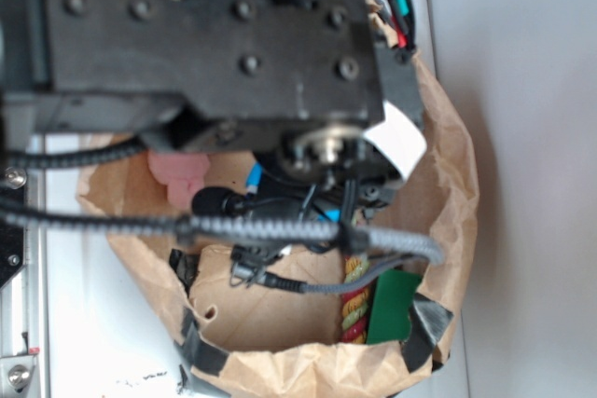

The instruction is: Grab the blue block.

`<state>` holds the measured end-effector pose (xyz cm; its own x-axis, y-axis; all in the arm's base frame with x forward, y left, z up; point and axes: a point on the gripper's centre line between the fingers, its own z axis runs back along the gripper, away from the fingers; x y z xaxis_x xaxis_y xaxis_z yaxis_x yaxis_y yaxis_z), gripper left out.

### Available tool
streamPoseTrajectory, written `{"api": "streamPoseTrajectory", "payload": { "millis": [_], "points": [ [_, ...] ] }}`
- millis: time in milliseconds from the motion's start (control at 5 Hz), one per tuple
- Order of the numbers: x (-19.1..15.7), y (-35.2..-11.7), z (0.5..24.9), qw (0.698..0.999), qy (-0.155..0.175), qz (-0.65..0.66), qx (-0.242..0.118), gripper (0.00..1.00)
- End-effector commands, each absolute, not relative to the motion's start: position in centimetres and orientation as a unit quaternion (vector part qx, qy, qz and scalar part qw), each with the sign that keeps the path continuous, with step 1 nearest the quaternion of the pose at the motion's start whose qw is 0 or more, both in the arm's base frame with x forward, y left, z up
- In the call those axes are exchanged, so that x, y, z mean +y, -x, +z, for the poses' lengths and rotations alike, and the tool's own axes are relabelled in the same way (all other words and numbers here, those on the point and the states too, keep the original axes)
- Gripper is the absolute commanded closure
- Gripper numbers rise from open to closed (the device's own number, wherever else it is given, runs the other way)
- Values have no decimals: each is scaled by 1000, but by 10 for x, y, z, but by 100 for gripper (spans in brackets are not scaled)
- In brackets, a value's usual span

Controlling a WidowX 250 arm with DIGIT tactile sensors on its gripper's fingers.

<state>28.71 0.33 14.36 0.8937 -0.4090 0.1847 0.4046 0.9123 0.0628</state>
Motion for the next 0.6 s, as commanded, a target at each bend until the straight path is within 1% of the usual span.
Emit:
{"api": "streamPoseTrajectory", "payload": {
  "millis": [0, 200, 400],
  "points": [
    [-10, -282, 176, 978, -26, -161, -129, 100],
    [-11, -280, 179, 981, -26, -144, -127, 100],
    [-8, -284, 178, 984, -6, -139, -112, 100]
  ]
}}
